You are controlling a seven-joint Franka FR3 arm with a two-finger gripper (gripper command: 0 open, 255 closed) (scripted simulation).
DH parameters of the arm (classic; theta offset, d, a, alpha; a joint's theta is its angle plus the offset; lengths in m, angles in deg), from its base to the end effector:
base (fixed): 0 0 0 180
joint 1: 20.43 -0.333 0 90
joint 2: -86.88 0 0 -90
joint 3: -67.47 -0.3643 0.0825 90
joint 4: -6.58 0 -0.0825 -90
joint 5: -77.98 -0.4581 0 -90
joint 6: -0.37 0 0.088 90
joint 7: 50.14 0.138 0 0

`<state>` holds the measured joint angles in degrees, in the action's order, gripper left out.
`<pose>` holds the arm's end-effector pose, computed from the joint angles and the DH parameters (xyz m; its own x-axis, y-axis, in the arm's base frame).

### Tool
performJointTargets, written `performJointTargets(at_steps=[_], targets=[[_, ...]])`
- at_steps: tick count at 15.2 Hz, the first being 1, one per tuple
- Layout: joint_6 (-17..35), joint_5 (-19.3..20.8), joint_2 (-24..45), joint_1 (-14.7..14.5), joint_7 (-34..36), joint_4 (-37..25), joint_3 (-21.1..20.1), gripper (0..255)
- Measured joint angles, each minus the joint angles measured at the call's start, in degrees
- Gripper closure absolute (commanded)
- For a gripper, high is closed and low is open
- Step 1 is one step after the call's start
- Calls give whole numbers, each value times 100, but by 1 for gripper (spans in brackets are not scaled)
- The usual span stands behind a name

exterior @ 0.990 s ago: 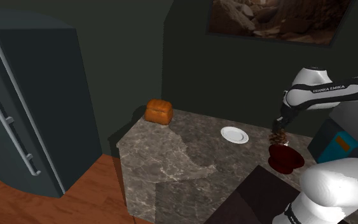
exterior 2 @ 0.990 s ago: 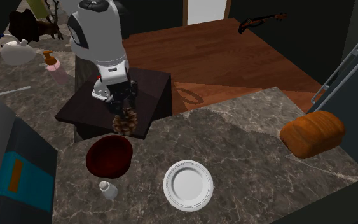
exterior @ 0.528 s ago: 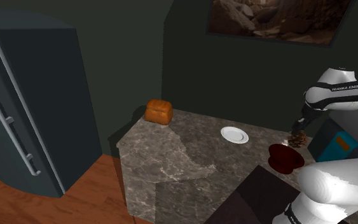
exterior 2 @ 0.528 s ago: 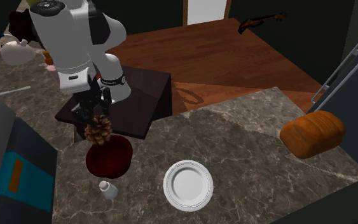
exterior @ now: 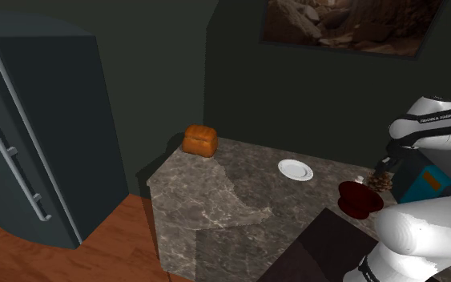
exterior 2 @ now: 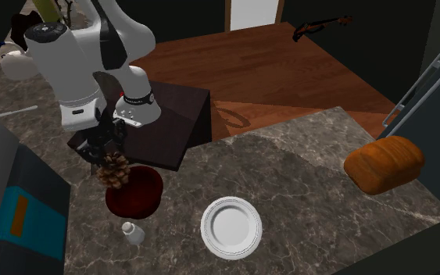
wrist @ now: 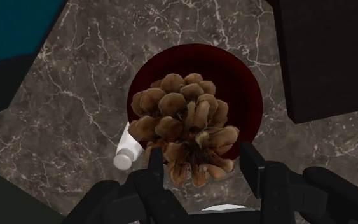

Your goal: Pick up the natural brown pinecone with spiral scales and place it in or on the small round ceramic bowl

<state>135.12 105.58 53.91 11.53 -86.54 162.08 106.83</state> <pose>0.1499 -0.3963 0.3407 0.9705 -0.2187 0.1015 -0.2299 -0.9663 0.1155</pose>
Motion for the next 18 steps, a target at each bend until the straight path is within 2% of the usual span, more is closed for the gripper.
performJointTargets(at_steps=[12,18], targets=[[1329,63,949,-208,-65,388,541,255],[1501,33,1095,-265,-89,409,616,255]])
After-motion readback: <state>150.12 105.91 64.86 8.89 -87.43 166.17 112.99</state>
